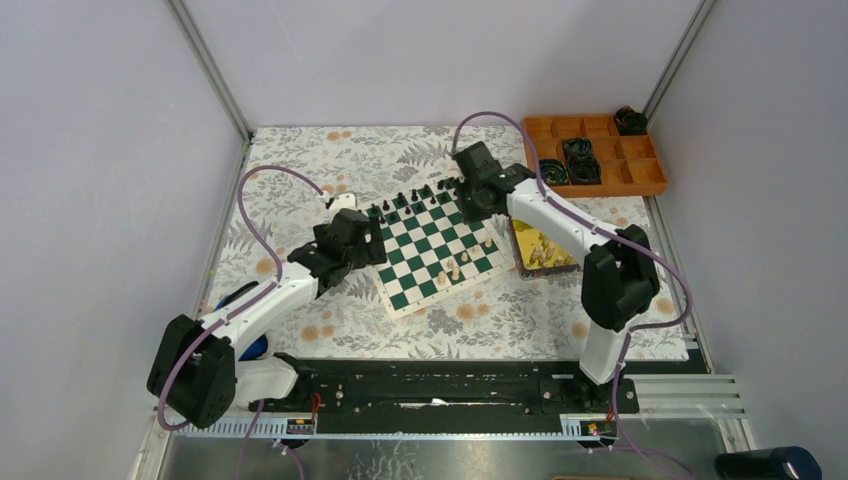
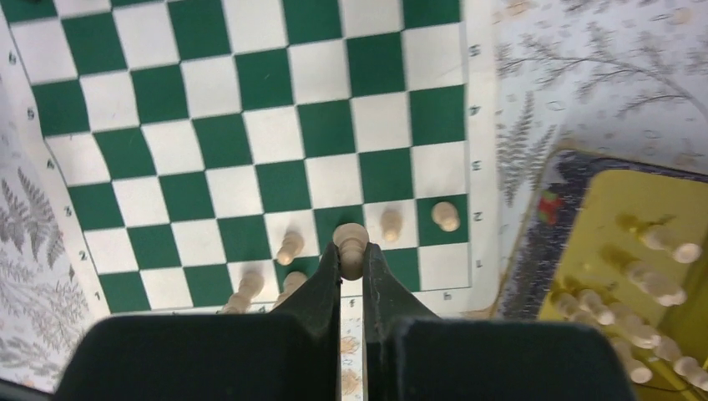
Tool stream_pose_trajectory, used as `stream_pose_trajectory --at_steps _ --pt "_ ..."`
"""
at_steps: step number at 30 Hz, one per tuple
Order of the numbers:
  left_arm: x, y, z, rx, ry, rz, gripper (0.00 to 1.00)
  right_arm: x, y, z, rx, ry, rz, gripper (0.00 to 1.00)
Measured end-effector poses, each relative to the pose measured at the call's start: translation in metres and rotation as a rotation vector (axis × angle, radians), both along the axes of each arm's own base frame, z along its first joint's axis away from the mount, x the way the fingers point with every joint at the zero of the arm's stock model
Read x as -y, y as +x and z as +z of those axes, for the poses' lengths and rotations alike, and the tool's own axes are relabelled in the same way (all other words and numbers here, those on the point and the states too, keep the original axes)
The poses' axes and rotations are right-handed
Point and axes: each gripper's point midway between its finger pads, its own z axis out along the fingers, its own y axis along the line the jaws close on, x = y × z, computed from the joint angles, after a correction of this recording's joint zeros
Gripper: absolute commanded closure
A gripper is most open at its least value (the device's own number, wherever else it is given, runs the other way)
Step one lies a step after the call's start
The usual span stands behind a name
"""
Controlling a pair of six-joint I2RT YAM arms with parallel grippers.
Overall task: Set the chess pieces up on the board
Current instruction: Place the chess piece on the chessboard.
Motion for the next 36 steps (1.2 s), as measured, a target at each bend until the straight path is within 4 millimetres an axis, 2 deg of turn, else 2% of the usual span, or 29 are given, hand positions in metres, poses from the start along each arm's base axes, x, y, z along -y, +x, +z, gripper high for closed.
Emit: stream_pose_trajectory --at_steps 8,14,18,25,36 --pt "0.000 0.000 0.009 0.027 -0.015 0.001 0.01 -0.042 -0.037 -0.026 -0.092 -0.042 0.137 1.00" --pt "-0.001 0.001 0.017 0.051 -0.022 0.006 0.01 -0.071 -0.061 -0.031 -0.111 -0.047 0.222 1.00" --pt "-0.001 0.001 0.021 0.062 -0.028 0.007 0.01 -0.084 -0.070 -0.036 -0.117 -0.053 0.254 1.00" --pt "-0.002 0.001 0.024 0.072 -0.030 0.011 0.01 -0.090 -0.075 -0.053 -0.142 -0.076 0.270 1.00" --pt "-0.002 0.001 0.024 0.074 -0.031 0.011 0.01 -0.092 -0.071 -0.063 -0.126 -0.088 0.251 1.00"
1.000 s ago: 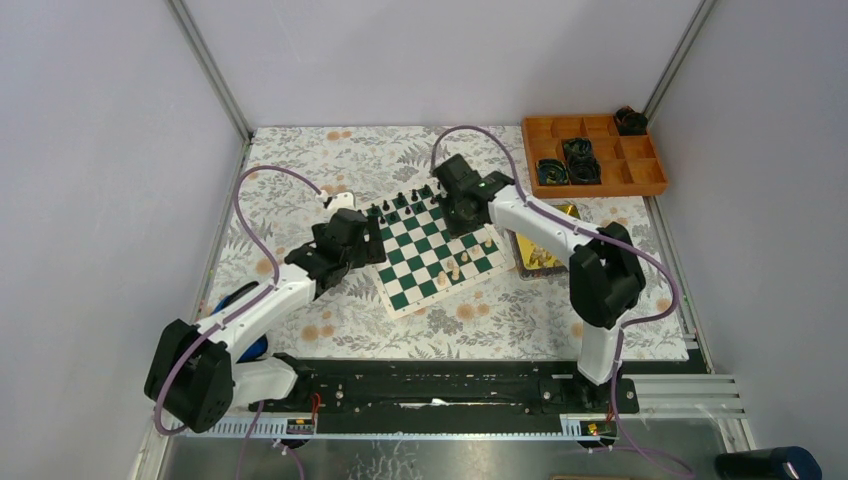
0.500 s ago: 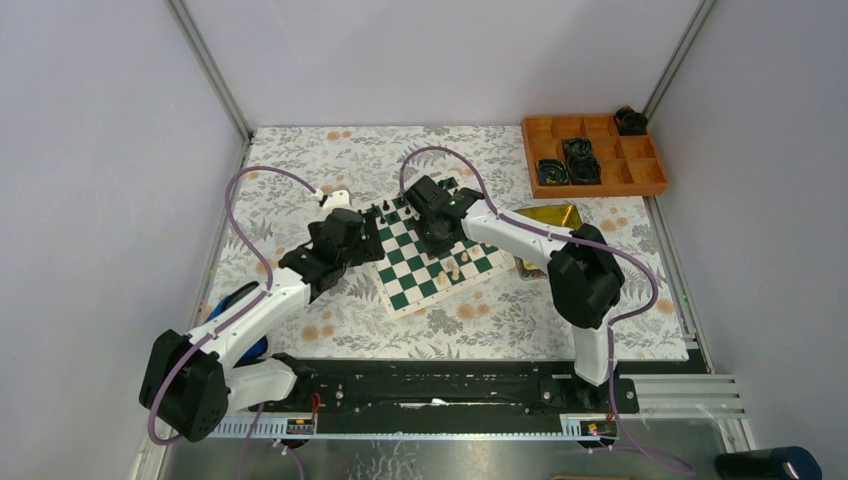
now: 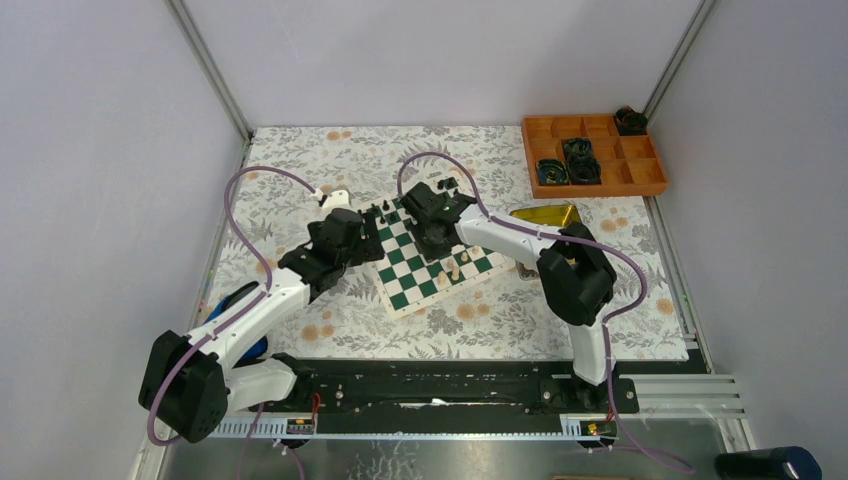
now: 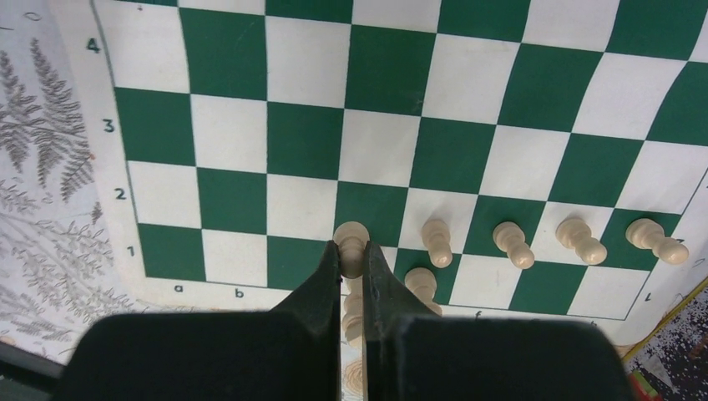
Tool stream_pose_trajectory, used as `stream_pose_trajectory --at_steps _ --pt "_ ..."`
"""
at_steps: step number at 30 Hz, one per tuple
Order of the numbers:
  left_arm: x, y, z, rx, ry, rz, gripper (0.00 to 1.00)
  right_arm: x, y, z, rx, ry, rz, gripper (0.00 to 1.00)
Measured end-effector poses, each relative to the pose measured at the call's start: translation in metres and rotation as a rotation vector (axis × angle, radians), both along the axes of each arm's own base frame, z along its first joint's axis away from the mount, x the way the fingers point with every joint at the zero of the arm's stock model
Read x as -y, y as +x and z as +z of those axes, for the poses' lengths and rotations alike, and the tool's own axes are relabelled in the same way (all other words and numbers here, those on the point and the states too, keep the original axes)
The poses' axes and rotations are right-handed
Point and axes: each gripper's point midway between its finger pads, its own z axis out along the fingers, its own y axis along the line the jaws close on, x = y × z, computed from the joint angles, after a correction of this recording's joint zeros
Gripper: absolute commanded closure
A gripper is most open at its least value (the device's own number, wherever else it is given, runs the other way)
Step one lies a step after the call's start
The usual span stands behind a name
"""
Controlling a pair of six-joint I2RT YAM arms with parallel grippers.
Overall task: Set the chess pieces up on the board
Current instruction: Place the chess piece on the chessboard.
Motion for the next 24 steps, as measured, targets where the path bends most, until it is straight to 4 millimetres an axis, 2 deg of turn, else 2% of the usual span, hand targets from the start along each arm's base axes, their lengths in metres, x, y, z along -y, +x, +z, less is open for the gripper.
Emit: stream_pose_trajectory --at_steps 9,24 --pt "0.000 0.000 0.000 0.000 0.000 0.000 0.01 0.006 -0.002 -0.028 -0.028 -0.049 -0.015 1.00" --pt "0.000 0.000 -0.005 -0.013 0.008 -0.001 0.01 0.005 -0.001 -0.041 -0.038 -0.060 -0.018 1.00"
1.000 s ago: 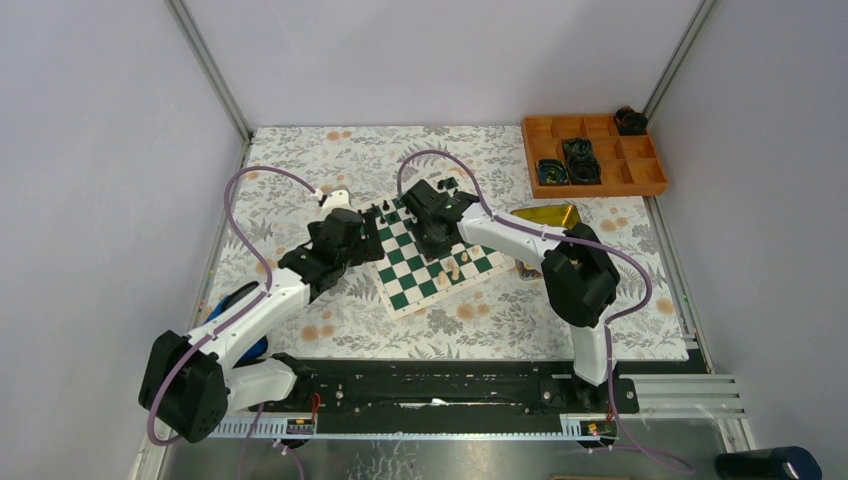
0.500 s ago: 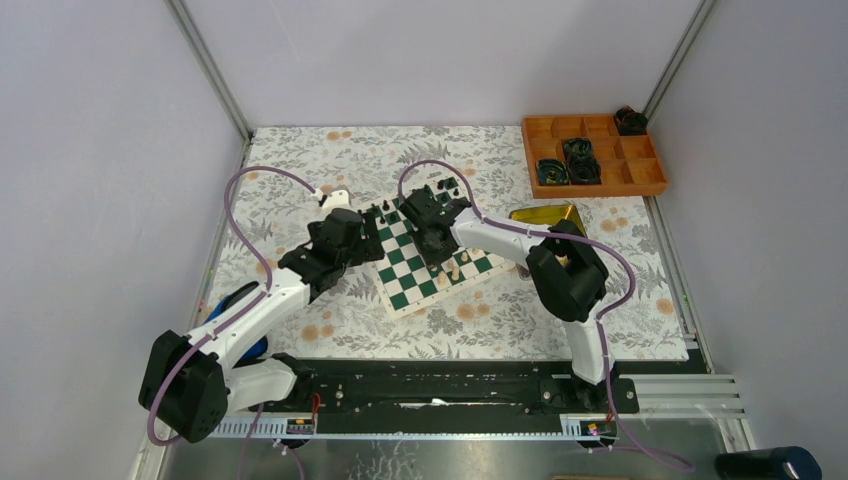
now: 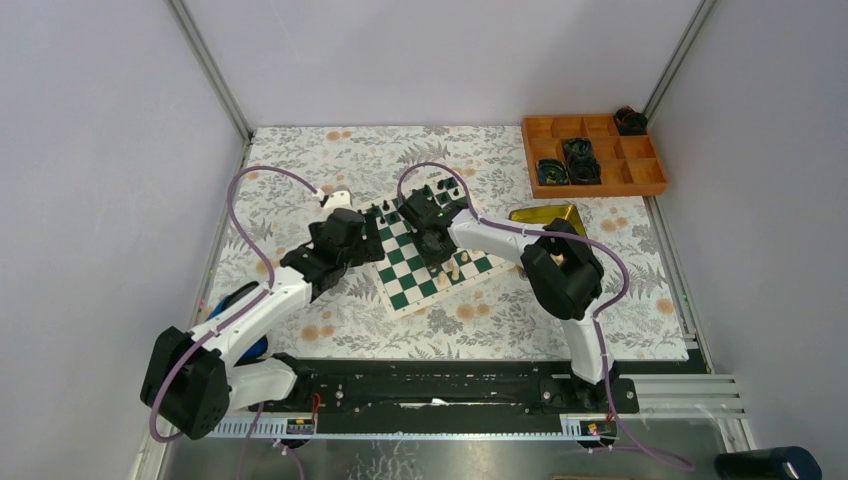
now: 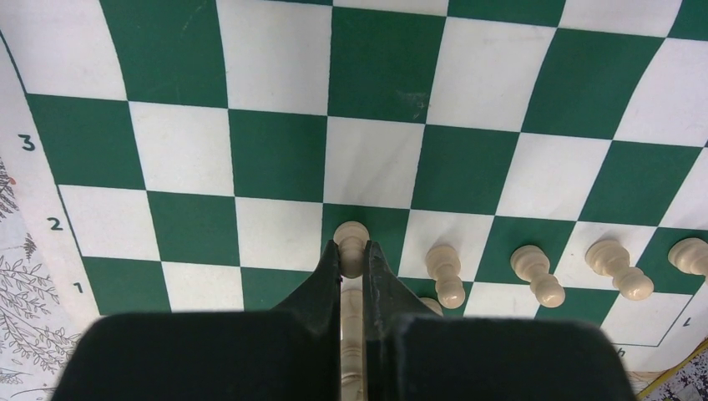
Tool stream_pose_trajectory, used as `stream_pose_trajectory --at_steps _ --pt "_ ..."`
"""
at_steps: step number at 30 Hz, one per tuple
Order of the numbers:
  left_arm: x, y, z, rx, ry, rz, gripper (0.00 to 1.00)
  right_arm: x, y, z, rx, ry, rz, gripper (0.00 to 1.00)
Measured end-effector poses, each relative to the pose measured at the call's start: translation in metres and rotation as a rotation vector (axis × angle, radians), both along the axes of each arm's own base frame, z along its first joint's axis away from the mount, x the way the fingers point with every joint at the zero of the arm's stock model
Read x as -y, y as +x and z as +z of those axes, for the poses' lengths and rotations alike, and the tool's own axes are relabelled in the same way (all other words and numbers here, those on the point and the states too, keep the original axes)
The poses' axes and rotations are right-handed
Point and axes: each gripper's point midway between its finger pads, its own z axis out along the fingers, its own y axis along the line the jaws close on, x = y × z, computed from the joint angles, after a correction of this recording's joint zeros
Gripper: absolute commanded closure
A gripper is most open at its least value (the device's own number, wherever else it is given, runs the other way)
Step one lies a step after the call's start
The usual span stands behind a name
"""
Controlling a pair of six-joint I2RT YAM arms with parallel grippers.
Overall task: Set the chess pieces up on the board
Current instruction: Place the chess piece on the chessboard.
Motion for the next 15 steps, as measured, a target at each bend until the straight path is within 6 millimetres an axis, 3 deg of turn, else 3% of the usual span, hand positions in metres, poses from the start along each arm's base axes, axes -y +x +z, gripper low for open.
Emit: stream_pose_trajectory --at_steps 15 --pt "0.0001 0.0000 -0.0058 -0.017 0.009 0.000 0.01 -0.0001 0.0007 0.0001 0.003 0.001 -0.001 1.00"
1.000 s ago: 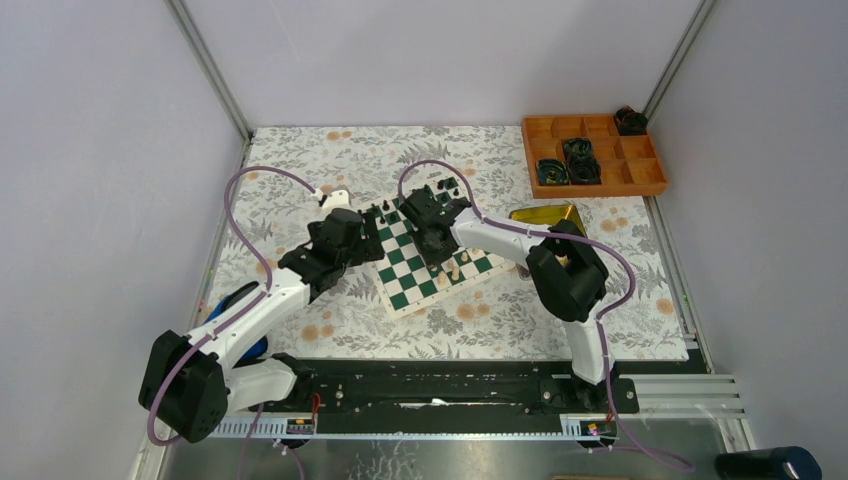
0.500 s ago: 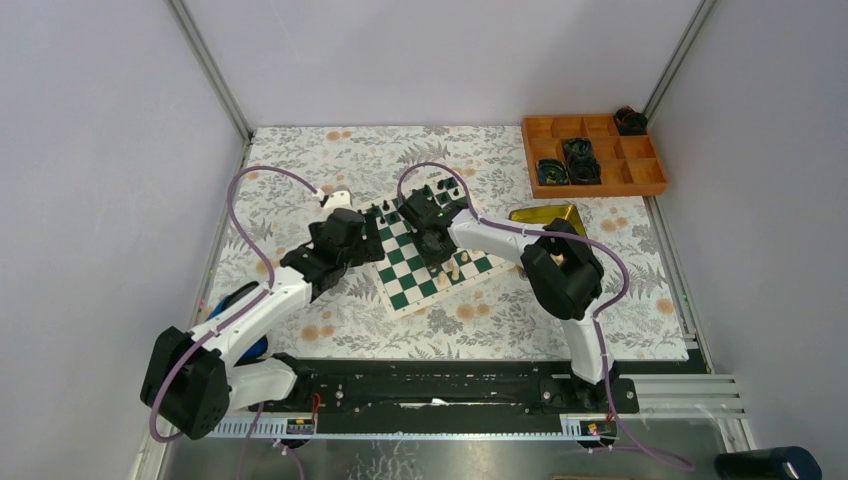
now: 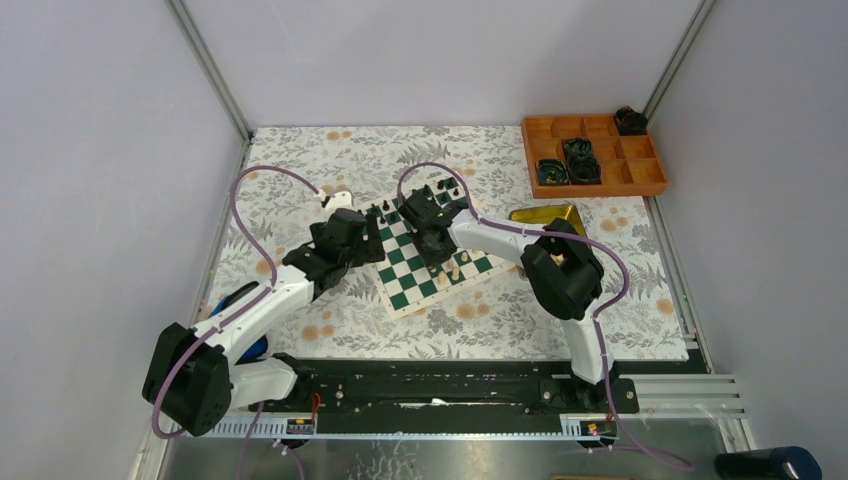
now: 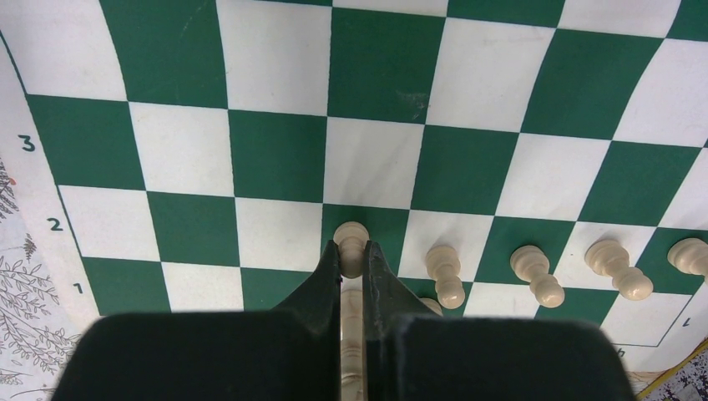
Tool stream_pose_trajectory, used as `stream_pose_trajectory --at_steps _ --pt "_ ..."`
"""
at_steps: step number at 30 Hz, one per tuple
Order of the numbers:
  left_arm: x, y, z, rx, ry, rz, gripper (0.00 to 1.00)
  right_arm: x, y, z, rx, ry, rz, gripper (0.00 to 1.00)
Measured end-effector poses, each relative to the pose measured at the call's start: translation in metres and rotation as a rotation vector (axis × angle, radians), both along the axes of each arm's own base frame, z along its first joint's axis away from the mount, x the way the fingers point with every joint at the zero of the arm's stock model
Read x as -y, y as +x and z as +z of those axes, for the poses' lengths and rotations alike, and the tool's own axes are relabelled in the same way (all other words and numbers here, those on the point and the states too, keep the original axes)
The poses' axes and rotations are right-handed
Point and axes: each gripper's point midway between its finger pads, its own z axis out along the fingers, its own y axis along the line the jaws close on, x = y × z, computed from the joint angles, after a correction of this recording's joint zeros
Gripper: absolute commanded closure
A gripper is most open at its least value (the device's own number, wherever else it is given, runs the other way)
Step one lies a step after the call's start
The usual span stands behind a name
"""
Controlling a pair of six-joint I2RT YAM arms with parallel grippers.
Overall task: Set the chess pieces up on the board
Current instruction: Place the chess piece on the chessboard.
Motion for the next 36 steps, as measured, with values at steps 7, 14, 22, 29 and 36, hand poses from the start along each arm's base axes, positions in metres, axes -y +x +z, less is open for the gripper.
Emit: stream_pose_trajectory --at_steps 7,14,22,29,36 --pt "0.0000 0.0000 -0.0016 -0.004 0.002 0.000 0.01 0.0009 0.0008 -0.0008 0.003 -0.001 -0.002 1.00" --pt "0.0000 0.0000 -0.0027 -0.008 0.004 0.000 0.01 0.0012 0.0014 -0.0007 0.007 0.001 -0.003 1.00" --pt "0.0000 0.0000 -0.0036 -0.010 0.006 0.000 0.01 0.0017 0.0017 -0.0007 0.013 0.006 -0.004 1.00" --pt "0.0000 0.0001 -0.0037 -0.010 0.006 0.000 0.01 0.0019 0.0021 -0.0007 0.017 0.011 -0.005 1.00" --pt "0.0000 0.0001 -0.0040 -0.011 0.006 0.000 0.01 0.0032 0.0033 -0.0008 0.021 0.016 -0.009 1.00"
